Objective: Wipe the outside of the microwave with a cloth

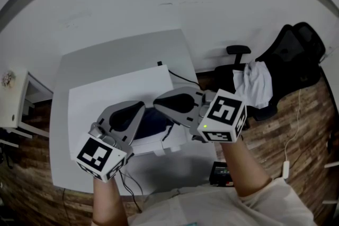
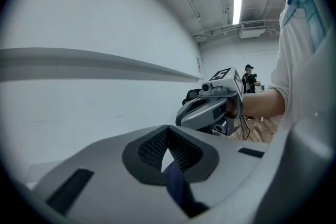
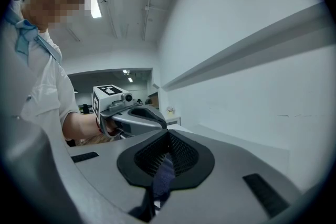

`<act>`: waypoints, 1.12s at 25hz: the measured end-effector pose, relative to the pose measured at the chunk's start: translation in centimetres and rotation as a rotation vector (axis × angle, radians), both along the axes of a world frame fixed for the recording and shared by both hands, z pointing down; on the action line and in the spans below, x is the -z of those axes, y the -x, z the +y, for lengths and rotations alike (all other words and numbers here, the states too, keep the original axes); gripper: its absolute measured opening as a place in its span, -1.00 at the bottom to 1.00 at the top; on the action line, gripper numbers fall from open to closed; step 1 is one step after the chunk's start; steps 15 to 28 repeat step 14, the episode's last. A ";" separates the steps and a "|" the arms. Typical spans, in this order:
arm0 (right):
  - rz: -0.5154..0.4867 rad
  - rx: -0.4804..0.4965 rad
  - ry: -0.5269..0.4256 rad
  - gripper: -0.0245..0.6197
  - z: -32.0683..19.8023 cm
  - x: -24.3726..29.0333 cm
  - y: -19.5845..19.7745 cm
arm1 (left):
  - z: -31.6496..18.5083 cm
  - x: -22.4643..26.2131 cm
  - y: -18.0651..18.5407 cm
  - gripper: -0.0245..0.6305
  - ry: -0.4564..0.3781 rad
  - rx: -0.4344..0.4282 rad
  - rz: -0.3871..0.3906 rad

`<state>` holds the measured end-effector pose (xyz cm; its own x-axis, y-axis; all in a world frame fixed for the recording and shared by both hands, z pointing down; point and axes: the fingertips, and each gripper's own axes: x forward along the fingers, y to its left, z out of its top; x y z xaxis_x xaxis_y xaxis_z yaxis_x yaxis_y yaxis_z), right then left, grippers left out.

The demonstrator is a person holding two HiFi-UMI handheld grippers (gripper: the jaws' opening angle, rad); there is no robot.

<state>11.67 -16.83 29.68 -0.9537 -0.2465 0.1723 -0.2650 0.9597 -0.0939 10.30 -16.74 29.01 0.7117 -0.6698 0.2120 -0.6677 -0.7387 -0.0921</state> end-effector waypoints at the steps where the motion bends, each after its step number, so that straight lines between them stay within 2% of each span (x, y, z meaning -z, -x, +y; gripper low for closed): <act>1: 0.000 0.002 0.001 -0.82 0.0 0.0 0.0 | 0.0 0.0 0.0 -0.92 0.000 0.000 0.000; 28: 0.003 0.007 0.005 -0.82 0.0 -0.1 -0.1 | 0.1 0.1 0.0 -0.92 -0.004 -0.004 0.008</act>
